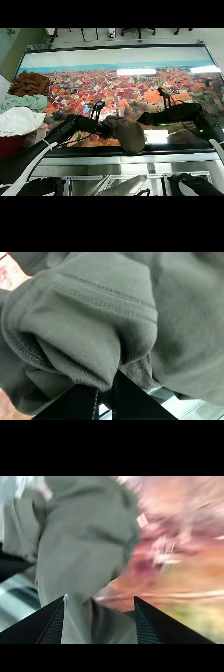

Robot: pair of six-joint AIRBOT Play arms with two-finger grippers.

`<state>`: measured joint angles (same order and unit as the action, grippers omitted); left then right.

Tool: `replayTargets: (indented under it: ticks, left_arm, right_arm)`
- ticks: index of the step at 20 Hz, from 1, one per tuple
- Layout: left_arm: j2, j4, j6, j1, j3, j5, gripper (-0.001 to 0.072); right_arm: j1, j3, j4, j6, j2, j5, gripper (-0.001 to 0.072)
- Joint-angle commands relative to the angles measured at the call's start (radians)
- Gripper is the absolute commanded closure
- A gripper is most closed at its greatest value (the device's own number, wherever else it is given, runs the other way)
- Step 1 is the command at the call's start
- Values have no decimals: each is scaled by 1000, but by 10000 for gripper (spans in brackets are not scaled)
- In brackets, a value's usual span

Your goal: Fold the shirts.

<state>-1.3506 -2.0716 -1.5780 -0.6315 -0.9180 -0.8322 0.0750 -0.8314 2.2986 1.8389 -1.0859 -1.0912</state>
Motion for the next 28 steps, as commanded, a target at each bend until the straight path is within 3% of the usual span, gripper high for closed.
replayTargets:
  ticks: [1, 3, 5, 9, 13, 19, 20, 22, 25, 28]
  left_arm:
    - [-25, 11, 0, 0, -58, -15, 686]
    - [-25, 11, 0, 1, -76, -13, 685]
    - [-26, 13, 0, 1, -74, -2, 685]
    - [-26, 6, 0, 1, -46, 17, 685]
    - [-26, 2, 0, 0, -47, 1, 685]
    - [-26, 2, 0, 0, -47, 1, 685]
    - [-26, 2, 0, 0, -47, -2, 685]
    - [-26, 3, 0, 0, -47, -16, 686]
    - [-25, 13, 0, 1, -47, -24, 685]
    - [-24, 12, 0, 37, -87, -70, 685]
  right_arm:
    - [-124, -104, -98, -74, 42, -189, 177]
    - [-131, -43, -169, -118, 126, -296, 45]
    - [-68, 125, -155, -164, 246, -293, 45]
    - [131, 488, -21, -224, 389, -5, 35]
    - [272, 540, 36, -212, 291, 231, 35]
    - [367, 367, 37, -186, -21, 369, 42]
    - [367, 323, 36, -185, -62, 361, 100]
    - [367, 264, 37, -154, -103, 345, 685]
    - [367, 217, 47, -133, -75, 288, 686]
    - [351, 100, 96, -132, 69, 145, 687]
